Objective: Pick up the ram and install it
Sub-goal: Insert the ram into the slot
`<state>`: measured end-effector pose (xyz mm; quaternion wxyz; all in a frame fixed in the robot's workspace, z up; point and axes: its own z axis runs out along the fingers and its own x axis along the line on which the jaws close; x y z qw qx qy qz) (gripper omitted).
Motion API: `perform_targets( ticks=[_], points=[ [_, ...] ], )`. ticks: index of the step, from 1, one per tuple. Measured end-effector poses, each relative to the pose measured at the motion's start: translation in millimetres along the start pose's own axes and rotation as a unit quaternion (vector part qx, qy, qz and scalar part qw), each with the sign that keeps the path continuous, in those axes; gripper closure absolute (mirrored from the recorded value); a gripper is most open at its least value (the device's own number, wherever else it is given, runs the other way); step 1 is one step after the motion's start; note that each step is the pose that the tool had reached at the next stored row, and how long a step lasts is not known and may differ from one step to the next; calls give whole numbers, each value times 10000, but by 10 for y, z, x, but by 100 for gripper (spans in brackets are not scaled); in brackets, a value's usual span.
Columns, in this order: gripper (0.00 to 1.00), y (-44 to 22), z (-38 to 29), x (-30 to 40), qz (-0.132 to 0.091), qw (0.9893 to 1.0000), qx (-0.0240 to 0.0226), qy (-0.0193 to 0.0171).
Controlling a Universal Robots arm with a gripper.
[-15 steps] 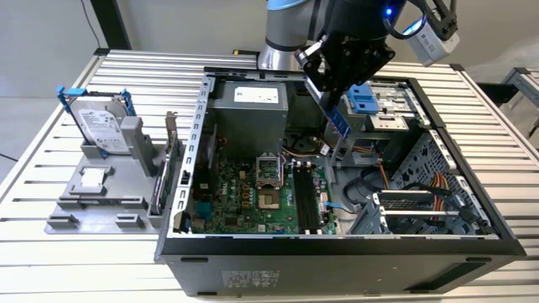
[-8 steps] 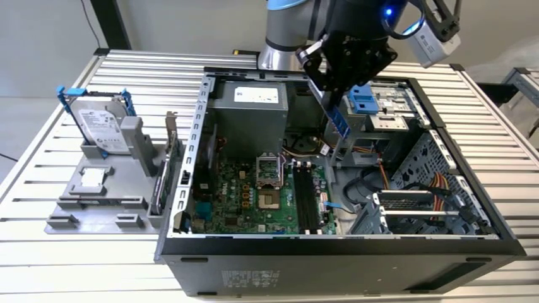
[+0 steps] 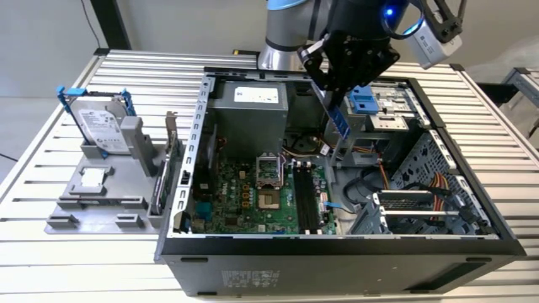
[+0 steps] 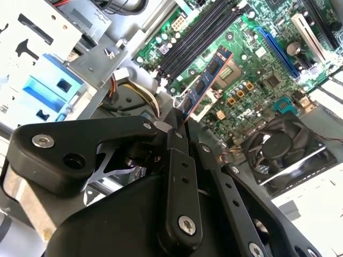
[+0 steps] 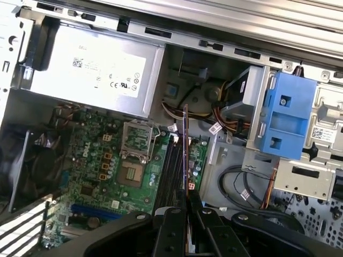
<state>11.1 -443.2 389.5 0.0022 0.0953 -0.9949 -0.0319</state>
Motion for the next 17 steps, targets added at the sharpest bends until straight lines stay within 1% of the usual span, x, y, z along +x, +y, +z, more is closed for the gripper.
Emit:
perform_targets(
  ticks=[17],
  points=[
    [100, 0, 0, -2, 74, 10000, 0, -5]
  ],
)
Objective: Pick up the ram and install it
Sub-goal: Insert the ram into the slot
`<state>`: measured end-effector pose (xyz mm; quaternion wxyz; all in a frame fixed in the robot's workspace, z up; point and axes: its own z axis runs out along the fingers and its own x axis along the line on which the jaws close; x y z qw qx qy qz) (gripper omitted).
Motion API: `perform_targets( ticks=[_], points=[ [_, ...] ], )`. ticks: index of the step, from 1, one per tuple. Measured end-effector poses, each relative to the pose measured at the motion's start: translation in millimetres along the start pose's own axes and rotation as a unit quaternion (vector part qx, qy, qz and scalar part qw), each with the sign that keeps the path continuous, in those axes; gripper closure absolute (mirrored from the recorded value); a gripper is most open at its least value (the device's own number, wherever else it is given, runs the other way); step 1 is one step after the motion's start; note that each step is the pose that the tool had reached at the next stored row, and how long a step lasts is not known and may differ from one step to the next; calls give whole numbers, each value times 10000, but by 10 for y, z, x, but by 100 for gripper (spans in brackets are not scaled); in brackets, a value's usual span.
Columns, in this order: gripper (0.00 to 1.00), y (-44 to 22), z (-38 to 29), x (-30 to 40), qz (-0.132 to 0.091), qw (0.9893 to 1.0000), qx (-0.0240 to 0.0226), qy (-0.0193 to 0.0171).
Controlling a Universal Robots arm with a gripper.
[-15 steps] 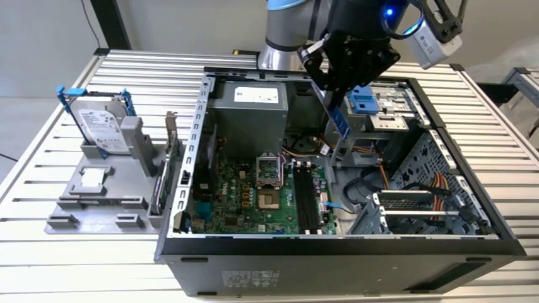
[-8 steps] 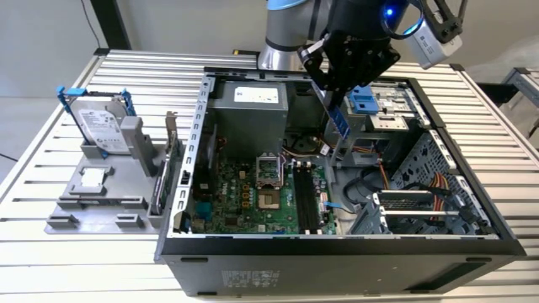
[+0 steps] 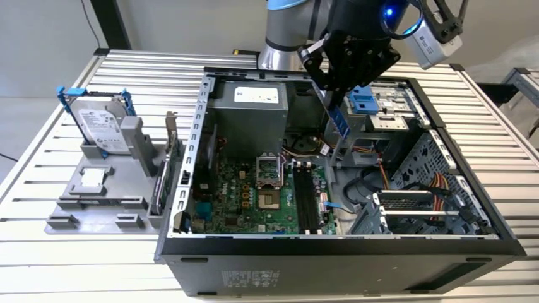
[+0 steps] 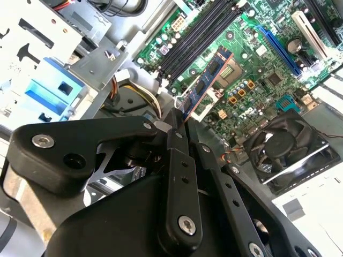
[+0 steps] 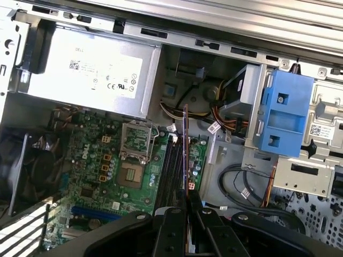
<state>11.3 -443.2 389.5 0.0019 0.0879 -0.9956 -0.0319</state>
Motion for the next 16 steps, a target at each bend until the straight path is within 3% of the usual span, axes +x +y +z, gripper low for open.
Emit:
perform_targets(
  ticks=[11, 16],
  points=[
    [100, -52, 6, -91, 7, 10000, 0, 0],
    [100, -116, 11, -97, 14, 10000, 0, -1]
  ],
)
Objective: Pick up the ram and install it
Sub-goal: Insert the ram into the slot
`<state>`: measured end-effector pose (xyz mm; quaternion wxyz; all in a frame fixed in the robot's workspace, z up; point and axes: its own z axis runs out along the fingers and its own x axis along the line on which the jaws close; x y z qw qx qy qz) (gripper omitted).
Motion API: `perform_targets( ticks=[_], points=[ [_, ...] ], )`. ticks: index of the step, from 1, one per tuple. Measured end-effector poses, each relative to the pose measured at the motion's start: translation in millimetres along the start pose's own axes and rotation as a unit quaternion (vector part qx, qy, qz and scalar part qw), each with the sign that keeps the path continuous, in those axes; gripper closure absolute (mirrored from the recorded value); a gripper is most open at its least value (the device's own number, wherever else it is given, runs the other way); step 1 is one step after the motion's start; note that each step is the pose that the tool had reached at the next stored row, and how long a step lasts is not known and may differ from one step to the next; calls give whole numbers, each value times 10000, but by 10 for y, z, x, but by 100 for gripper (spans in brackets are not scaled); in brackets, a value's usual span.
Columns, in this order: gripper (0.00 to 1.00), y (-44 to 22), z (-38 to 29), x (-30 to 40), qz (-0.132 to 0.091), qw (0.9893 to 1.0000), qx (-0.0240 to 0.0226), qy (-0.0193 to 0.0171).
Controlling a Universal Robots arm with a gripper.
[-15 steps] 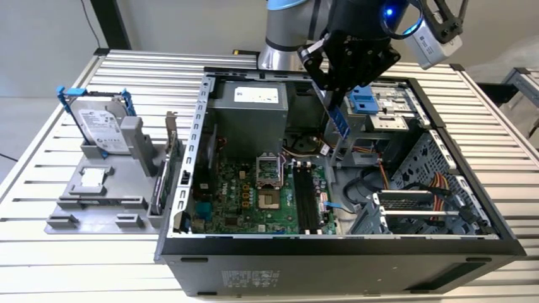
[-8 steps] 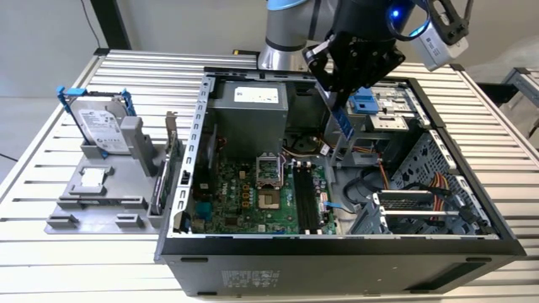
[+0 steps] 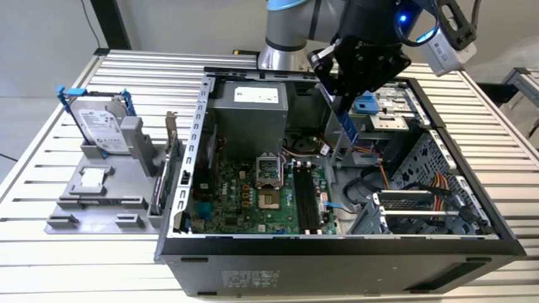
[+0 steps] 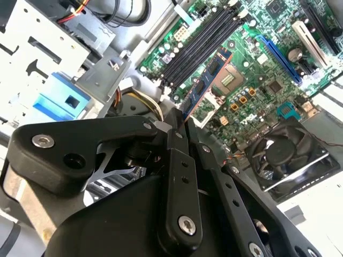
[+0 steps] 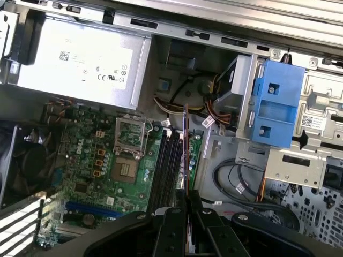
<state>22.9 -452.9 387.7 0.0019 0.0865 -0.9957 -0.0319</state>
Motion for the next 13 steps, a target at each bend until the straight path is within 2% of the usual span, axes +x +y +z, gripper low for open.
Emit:
perform_targets(
  ticks=[13],
  points=[
    [100, -147, 9, 5, 80, 10000, 0, -5]
  ],
)
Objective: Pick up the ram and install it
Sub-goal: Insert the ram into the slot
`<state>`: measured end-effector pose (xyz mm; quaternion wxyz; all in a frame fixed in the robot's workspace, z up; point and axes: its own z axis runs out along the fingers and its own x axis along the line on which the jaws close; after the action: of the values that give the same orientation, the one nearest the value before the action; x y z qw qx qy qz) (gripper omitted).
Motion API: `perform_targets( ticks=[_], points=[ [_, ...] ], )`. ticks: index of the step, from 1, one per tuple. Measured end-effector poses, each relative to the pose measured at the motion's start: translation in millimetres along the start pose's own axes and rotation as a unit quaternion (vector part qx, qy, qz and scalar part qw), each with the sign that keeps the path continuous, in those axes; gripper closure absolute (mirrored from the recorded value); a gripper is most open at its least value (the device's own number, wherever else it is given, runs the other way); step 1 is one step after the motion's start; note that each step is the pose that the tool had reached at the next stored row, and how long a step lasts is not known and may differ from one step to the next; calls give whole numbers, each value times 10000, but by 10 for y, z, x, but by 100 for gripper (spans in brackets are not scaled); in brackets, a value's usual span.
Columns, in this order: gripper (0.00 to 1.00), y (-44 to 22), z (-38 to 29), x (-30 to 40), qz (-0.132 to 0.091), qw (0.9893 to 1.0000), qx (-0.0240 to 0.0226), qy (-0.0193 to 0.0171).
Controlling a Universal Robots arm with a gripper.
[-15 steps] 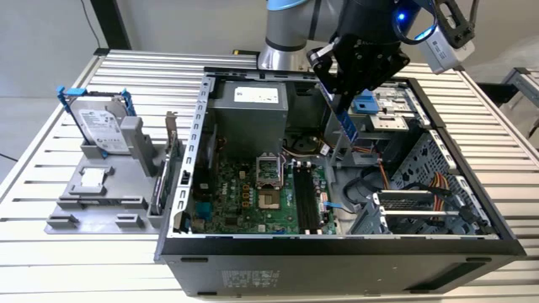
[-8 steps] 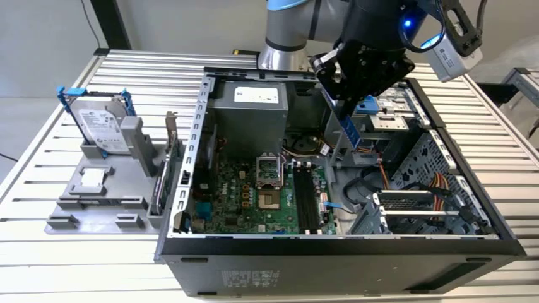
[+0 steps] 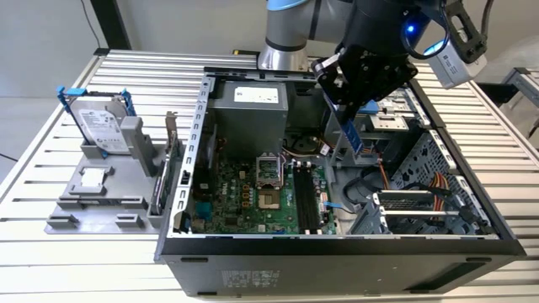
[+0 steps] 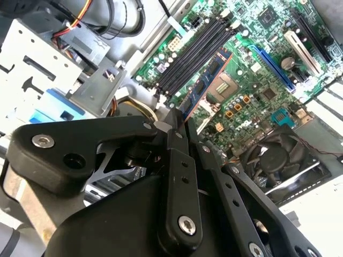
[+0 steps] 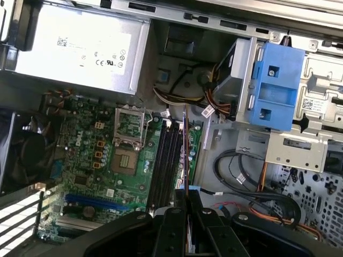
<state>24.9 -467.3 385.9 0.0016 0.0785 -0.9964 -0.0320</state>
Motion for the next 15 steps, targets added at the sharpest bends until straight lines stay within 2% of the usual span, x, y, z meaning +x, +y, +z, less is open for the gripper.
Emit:
perform_targets(
  ticks=[8, 15],
  points=[
    [100, -48, 16, 7, 231, 9997, -1, -15],
    [100, -58, 41, 9, 258, 9997, 0, -16]
  ],
)
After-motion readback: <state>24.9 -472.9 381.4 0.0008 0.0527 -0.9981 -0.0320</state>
